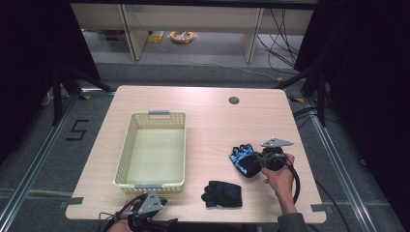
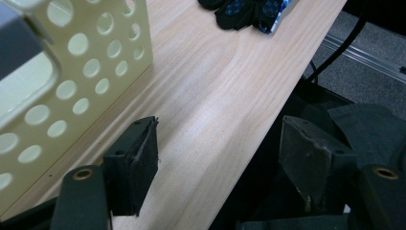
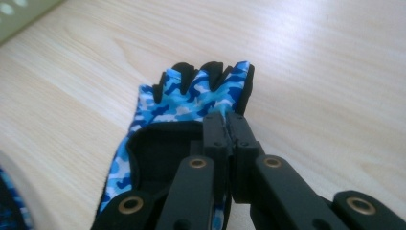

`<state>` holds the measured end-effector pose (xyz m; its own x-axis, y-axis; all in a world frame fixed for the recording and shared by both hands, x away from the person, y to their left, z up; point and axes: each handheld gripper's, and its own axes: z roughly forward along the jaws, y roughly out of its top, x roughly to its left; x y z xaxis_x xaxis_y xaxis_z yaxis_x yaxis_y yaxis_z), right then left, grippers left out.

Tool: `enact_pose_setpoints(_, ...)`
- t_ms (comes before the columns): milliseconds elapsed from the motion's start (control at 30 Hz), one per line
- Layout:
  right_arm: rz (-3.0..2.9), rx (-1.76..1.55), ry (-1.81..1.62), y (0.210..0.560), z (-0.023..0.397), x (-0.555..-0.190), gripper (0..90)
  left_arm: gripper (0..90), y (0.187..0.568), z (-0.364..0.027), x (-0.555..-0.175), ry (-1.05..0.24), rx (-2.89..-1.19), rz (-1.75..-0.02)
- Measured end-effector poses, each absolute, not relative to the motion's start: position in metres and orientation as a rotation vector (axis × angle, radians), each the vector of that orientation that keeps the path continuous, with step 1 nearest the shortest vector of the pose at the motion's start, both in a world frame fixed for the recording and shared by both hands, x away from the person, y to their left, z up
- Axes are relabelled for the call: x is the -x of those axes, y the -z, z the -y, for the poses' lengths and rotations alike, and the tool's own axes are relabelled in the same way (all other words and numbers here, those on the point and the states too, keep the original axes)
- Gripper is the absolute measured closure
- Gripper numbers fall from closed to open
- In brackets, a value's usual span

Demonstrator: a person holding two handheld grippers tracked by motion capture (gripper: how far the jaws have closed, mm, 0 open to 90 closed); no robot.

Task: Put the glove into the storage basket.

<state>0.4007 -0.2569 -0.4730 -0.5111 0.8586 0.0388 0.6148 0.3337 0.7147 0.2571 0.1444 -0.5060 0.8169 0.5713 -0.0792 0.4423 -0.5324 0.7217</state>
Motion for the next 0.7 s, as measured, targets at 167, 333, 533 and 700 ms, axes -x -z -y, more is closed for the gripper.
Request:
enact_pose_setpoints(167, -2.298, -1.132, -1.061, 0.455, 0.252, -0.397, 88.9, 29.6, 0.504, -0.146, -0.258, -0.223, -2.215, -0.734)
enact_pose_setpoints(333, -2.342, -1.096, -1.100, 0.444, 0.251, -0.390, 88.8, 29.6, 0.505, -0.146, -0.257, -0.228, -2.222, -0.726)
enact_pose_setpoints(533, -2.397, -0.989, -1.180, 0.435, 0.246, -0.382, 88.8, 29.5, 0.506, -0.145, -0.255, -0.208, -2.194, -0.745)
enact_pose_setpoints(700, -2.474, -0.899, -1.214, 0.431, 0.239, -0.372, 88.8, 29.2, 0.507, -0.149, -0.257, -0.237, -2.218, -0.743)
